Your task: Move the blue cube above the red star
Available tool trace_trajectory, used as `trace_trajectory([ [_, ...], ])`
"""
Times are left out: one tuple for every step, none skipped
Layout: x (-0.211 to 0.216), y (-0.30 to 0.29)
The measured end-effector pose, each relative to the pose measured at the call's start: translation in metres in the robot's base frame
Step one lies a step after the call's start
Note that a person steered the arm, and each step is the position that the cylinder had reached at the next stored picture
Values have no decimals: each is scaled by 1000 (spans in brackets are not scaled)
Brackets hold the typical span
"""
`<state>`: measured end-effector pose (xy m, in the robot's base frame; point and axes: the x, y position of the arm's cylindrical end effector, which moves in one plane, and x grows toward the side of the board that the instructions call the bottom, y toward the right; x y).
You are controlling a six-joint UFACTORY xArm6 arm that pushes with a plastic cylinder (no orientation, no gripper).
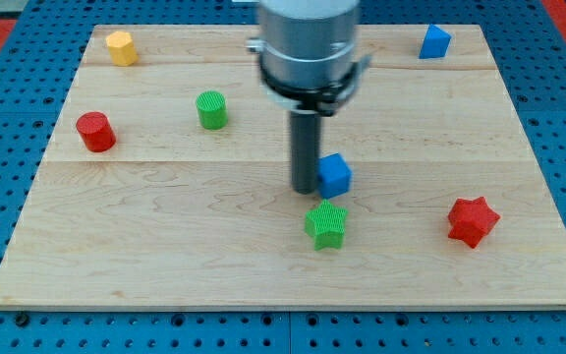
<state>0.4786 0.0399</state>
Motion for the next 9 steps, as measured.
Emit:
trace_trajectory([
  [-15,45],
  [-40,50],
  [-43,71],
  [-43,51],
  [-36,55],
  [-22,110],
  [-23,115],
  [-26,115],
  [-27,112],
])
